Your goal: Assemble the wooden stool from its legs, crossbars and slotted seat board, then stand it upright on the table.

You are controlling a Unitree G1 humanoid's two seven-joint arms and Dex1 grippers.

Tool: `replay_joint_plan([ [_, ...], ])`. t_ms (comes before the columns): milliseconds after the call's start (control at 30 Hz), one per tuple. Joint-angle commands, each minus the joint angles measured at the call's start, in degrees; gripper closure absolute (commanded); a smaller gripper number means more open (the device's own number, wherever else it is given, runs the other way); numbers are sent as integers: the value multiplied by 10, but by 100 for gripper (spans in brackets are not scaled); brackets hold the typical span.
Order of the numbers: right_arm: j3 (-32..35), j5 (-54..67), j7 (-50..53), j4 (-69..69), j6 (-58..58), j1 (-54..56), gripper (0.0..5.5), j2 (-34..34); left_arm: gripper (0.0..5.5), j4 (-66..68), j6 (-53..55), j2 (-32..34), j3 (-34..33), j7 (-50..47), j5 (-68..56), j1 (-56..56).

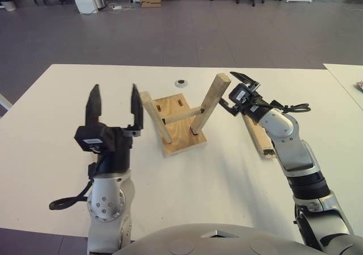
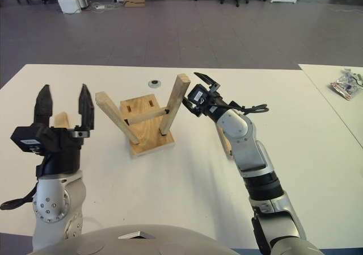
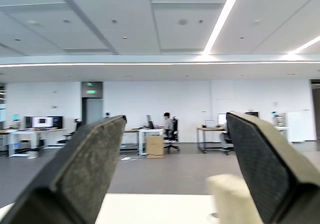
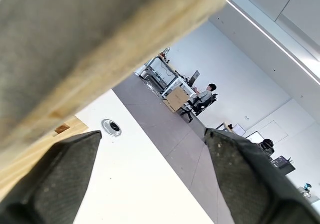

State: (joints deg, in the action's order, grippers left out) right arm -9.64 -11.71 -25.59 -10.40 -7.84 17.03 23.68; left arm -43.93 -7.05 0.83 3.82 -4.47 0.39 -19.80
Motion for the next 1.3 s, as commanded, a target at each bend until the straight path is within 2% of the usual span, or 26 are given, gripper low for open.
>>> replay_joint_plan([
  [33, -5, -3, 1, -4, -6, -9, 166, -1, 184, 114, -87, -6, -99, -12, -49, 10],
  [233, 0, -9, 11, 9, -18, -1, 166, -5, 184, 261, -109, 11, -144, 23, -96, 36],
  [333, 43, -22, 72, 30, -56, 8, 166, -14, 184, 278, -110, 20, -130, 48, -92, 54],
  [467, 60, -15, 98, 23, -59, 16, 166, -28, 184, 260, -99, 12, -85, 69, -74, 59],
  [567, 6, 12, 64, -30, -19, -4, 166, -53, 184, 224, -69, 8, -38, 78, -58, 76],
  [667, -54, 29, 29, -84, 13, -19, 166, -72, 184, 189, -30, 22, 45, 121, -30, 101],
  [767, -74, 21, 24, -98, 13, -26, 166, -75, 184, 167, 0, 34, 91, 138, -21, 104],
  [933, -40, 7, 34, -55, 13, -16, 166, -53, 184, 159, 15, 46, 79, 129, -40, 88],
  [1167, 18, 2, 42, 4, 31, 12, 166, -15, 184, 203, -19, 108, -23, 169, -99, 4],
  [1300, 42, 12, 44, 16, 35, 28, 166, -3, 184, 211, -21, 114, -75, 167, -124, 45],
])
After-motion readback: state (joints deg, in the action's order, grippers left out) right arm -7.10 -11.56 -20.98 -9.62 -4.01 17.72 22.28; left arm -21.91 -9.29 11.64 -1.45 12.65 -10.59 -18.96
